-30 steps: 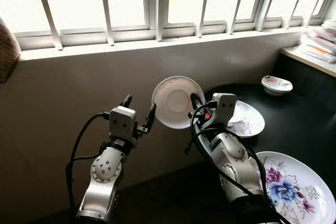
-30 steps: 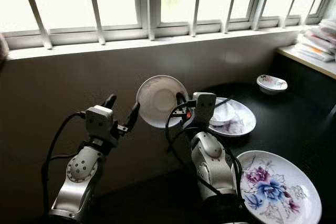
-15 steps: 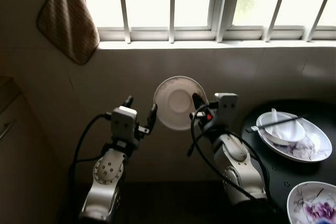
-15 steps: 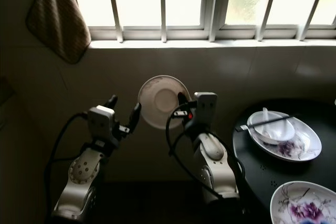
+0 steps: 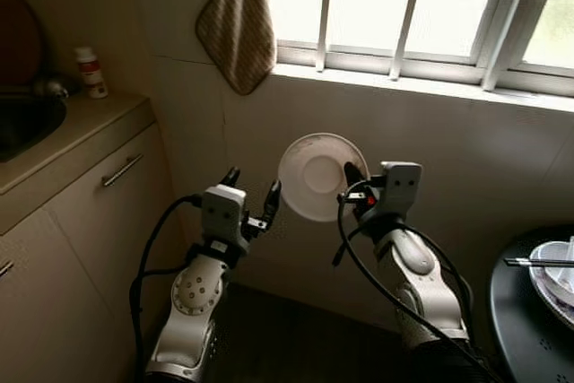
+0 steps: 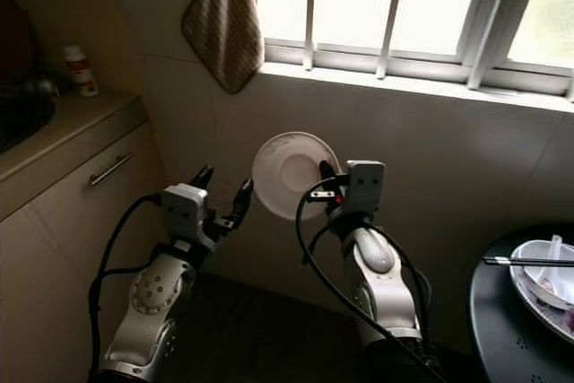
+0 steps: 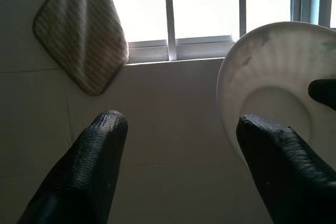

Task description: Kitchen organization

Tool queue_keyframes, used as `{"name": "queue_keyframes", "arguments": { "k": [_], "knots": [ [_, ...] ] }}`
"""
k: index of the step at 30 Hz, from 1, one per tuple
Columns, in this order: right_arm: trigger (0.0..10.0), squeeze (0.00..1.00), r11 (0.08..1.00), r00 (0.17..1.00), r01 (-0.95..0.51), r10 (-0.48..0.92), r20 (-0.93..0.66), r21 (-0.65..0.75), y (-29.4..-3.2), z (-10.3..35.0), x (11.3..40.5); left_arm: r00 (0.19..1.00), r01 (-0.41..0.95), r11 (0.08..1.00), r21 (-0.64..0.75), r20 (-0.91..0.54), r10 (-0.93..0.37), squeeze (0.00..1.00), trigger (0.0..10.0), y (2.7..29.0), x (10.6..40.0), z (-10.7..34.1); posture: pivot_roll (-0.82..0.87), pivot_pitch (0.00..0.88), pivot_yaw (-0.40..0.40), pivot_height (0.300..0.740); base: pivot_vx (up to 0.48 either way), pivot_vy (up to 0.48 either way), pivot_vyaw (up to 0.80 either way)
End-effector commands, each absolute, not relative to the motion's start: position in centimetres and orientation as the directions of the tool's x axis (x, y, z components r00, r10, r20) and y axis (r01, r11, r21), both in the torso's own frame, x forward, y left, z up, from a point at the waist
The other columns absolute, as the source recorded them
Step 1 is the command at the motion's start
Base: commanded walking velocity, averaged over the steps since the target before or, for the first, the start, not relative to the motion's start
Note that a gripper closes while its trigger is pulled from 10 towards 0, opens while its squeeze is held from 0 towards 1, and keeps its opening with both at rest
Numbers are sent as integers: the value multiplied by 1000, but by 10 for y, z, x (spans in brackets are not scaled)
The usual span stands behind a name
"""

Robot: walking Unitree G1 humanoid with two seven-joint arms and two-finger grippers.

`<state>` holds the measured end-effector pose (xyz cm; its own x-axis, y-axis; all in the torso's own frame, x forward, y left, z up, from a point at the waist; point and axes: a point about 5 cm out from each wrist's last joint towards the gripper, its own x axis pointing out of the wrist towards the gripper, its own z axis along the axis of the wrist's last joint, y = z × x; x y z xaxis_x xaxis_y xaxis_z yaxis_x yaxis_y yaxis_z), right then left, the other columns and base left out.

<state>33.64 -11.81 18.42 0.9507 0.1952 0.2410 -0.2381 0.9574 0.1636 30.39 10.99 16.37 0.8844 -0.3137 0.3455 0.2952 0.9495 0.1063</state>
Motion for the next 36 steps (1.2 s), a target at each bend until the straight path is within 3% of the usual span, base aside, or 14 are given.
{"name": "queue_keyframes", "arguments": {
  "k": [1,6,23,36],
  "knots": [
    [0,0,953,942,-257,211,261,158,-111,190,336,891,275,955,115,343,-298,0,10000,118,305,166,44,0,-51,740,0,480,800],
    [0,0,956,944,-249,204,259,155,-112,190,336,889,276,955,113,349,-298,0,10000,118,306,167,42,0,-50,740,0,480,800],
    [0,0,960,942,-245,204,265,134,-110,191,337,894,215,969,124,375,-247,0,10000,125,307,170,45,0,-51,740,0,0,800],
    [0,0,968,934,-236,200,297,88,-109,199,338,886,202,972,123,399,-235,0,10000,125,309,175,46,0,-52,740,312,0,800]
  ]
}}
